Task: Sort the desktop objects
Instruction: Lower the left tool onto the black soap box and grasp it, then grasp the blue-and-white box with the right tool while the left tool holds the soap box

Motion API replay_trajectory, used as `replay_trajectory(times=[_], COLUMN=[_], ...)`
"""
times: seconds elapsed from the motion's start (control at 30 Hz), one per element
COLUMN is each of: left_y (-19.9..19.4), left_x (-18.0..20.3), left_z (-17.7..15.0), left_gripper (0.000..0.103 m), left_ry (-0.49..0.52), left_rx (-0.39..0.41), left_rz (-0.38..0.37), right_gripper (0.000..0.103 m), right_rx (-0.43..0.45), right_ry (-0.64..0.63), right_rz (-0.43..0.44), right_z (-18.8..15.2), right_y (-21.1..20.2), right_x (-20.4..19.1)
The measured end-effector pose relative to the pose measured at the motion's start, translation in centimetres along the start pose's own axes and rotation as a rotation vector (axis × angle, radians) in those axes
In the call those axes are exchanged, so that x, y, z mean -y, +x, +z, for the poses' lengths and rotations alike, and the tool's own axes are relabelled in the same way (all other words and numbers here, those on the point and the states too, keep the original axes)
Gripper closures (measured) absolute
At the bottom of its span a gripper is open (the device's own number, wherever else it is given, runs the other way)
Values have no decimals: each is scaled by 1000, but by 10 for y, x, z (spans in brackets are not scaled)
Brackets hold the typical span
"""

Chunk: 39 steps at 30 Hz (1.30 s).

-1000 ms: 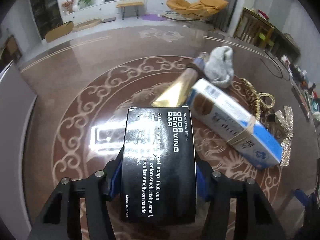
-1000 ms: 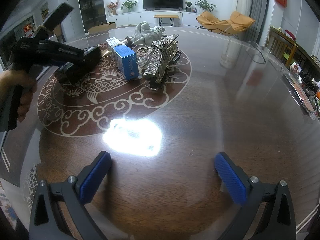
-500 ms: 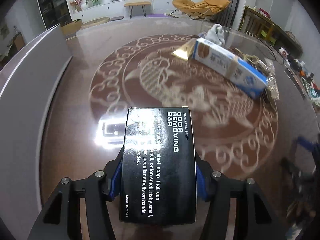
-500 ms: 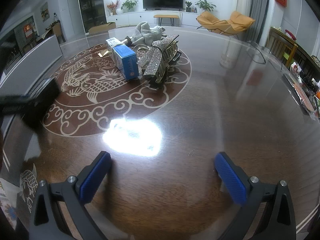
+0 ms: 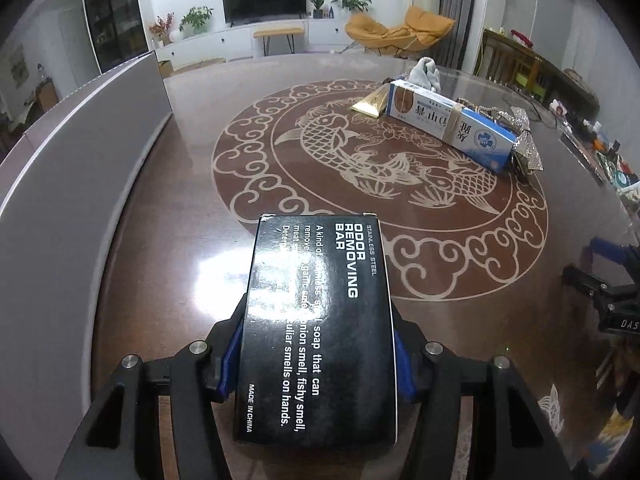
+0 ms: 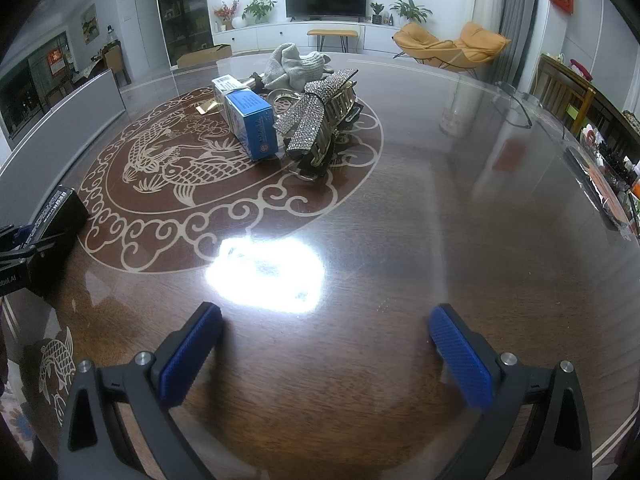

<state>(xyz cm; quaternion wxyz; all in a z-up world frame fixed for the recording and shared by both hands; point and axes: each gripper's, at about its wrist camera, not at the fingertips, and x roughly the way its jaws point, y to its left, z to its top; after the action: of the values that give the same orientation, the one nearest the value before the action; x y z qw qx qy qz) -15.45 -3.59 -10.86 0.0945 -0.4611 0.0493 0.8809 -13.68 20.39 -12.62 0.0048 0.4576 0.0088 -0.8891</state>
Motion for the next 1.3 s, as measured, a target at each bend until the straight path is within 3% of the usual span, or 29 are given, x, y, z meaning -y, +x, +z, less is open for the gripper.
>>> replay_trajectory(times=[0.17,0.23,0.4,0.43,0.53,0.67,0.77,0.93,1.07,1.13,1.2,1.3], left_y=[-3,-3,-3,-3,-3,-2,-2,-2,-2,-2,-2,-1], left_x=[0,0,0,0,0,0,1,1,1,2,2,2], left_z=[-4,-5,-4,-4,-4,-4,-4,-5,-4,-4,-4,-4], left_gripper=[45,45,45,45,45,45,45,45,45,44,44,44], left_ry=[-7,-9,-10,-9,-9,-9,-8,-9,-9,-8,-7,-7], left_rx=[38,45,48,49,49,50,50,50,51,50,51,51], left_rz=[0,0,-2,-3,-3,-3,-3,-3,-2,1,2,3], right_gripper=[0,0,0,0,0,2,15,28,33,42,66,73], right_rx=[-4,1,119,135,124,36,-32,-118,-100,-89,-117,-97], right_ry=[-3,-11,-44,-87,-251,-385,-421,-415,-343,-313,-280,-247], right_rz=[6,55,154,188,184,98,25,30,69,114,168,204], right_z=[1,8,67,85,123,151,156,153,150,147,142,133], right_y=[0,-2,-18,-19,-6,34,62,89,91,89,91,82], right_x=[0,2,-3,-12,-48,-88,-107,-116,-107,-100,-93,-86])
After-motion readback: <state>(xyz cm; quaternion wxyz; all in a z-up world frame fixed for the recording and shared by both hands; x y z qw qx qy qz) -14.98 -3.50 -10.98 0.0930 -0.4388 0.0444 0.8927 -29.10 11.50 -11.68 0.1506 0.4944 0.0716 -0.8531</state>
